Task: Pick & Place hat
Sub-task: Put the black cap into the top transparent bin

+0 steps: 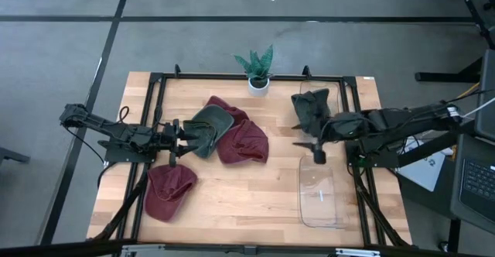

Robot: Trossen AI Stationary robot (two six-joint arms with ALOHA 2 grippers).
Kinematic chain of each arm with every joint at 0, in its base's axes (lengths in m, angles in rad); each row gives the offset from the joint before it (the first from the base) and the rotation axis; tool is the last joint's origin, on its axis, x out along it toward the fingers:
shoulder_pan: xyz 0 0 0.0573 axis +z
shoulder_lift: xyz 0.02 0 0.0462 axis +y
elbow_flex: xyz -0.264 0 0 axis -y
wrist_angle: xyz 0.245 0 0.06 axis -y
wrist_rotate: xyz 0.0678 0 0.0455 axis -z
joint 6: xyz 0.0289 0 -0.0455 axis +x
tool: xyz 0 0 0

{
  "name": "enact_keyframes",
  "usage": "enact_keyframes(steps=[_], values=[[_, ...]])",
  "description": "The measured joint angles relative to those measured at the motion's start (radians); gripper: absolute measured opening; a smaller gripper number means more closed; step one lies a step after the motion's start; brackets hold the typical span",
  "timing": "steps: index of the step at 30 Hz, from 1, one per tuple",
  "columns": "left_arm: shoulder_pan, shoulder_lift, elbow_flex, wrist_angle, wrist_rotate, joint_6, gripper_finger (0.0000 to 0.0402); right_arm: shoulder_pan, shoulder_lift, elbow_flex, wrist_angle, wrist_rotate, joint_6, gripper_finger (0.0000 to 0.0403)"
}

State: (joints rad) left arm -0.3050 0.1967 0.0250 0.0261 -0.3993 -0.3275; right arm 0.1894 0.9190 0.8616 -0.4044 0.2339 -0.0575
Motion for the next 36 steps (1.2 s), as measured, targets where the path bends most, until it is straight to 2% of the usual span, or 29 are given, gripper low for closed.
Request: enact_keyframes(steps=[3,6,13,16,36], values=[[0.000,0.000,0.000,0.000,0.000,0.000,0.0190,0.011,0.071,0.000,0.084,-0.022,-0.089,0.0241],[0.000,0.000,0.000,0.000,0.000,0.000,0.0191,0.012,0.132,0.000,0.200,-0.048,-0.111,0.0241],[0.000,0.000,0.000,0.000,0.000,0.000,0.0190,0.005,0.345,0.046,0.402,-0.045,-0.281,0.0241],[0.000,0.000,0.000,0.000,0.000,0.000,0.0191,-0.012,0.429,0.096,0.404,-0.045,-0.340,0.0241],[0.000,0.000,0.000,0.000,0.000,0.000,0.0191,-0.087,0.889,0.532,0.355,-0.045,-0.404,0.0241]])
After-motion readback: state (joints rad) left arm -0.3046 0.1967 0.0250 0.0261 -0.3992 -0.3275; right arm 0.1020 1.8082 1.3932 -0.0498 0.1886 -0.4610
